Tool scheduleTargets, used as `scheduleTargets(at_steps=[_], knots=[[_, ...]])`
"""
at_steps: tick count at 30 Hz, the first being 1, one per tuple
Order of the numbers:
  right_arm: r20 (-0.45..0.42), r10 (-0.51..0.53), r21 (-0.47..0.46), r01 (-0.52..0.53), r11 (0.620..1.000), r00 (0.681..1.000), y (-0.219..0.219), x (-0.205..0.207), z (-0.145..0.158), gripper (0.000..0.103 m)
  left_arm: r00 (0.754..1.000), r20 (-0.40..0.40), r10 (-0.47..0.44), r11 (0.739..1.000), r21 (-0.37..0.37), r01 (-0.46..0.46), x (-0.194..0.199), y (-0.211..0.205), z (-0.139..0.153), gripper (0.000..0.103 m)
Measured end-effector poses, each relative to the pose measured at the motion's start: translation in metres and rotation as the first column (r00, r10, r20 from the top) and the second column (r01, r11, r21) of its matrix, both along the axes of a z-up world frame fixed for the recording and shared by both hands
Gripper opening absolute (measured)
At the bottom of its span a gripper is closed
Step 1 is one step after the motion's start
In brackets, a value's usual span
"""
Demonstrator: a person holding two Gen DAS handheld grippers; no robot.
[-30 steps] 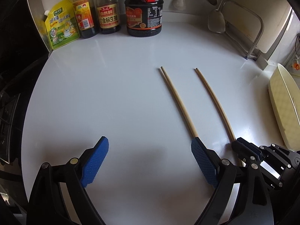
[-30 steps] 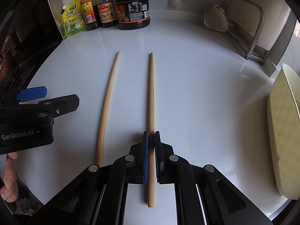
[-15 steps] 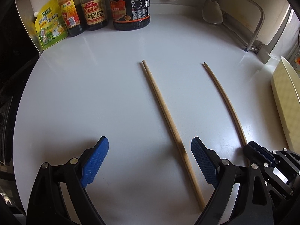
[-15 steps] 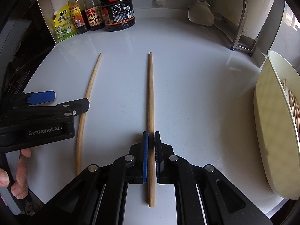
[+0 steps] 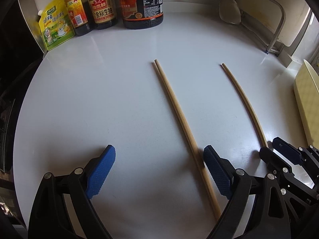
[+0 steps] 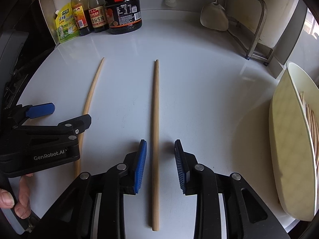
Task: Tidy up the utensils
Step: 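Position both open tools around the last two chopsticks, then close the right tool on one chopstick while the left tool grasps the other, then lift and carry the held chopsticks with both tools over the basin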
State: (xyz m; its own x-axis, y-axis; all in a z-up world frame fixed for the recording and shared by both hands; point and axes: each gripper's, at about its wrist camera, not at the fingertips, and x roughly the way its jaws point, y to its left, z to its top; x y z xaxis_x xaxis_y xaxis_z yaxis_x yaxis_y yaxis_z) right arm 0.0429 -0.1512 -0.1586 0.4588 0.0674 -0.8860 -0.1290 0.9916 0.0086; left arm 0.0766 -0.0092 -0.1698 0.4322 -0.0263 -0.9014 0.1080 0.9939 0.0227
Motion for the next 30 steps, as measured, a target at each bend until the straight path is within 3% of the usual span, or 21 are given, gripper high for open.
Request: scheduleTargets(at_steps=[4, 6, 9, 12, 14, 21, 30], knots=[[0.004, 0.012, -0.009, -0.012, 1.000, 1.000, 0.004, 0.005, 0.000, 0.028, 1.000, 0.008, 0.013, 1.000, -0.005, -0.013, 0.000, 0.002, -0.001, 0.089], [0.001, 0.017, -0.009, -0.017, 1.000, 1.000, 0.005, 0.007, 0.000, 0.028, 1.000, 0.013, 0.008, 1.000, -0.014, -0.007, -0.001, 0.001, 0.000, 0.084], [-0.003, 0.029, -0.005, -0.029, 1.000, 1.000, 0.007, 0.007, 0.000, 0.025, 0.999, 0.029, -0.025, 1.000, -0.014, 0.025, -0.004, -0.004, 0.004, 0.063], [-0.007, 0.048, -0.019, -0.048, 0.999, 0.999, 0.011, 0.007, 0.000, 0.007, 0.998, 0.037, -0.050, 0.999, -0.018, 0.050, -0.006, -0.008, 0.008, 0.036], [-0.009, 0.043, -0.014, -0.043, 0.999, 0.999, 0.011, 0.008, 0.001, 0.007, 0.997, 0.036, -0.065, 0.998, -0.024, 0.066, -0.008, -0.010, 0.009, 0.008], [0.007, -0.036, 0.067, 0.036, 0.997, 0.999, -0.001, -0.004, 0.012, 0.006, 0.997, 0.027, -0.076, 0.996, -0.047, 0.077, -0.013, -0.005, 0.016, 0.007], [0.092, -0.156, 0.170, 0.138, 0.976, 0.983, -0.033, -0.040, 0.077, 0.006, 0.975, 0.137, -0.177, 0.982, -0.034, 0.183, -0.028, -0.030, 0.078, 0.007]])
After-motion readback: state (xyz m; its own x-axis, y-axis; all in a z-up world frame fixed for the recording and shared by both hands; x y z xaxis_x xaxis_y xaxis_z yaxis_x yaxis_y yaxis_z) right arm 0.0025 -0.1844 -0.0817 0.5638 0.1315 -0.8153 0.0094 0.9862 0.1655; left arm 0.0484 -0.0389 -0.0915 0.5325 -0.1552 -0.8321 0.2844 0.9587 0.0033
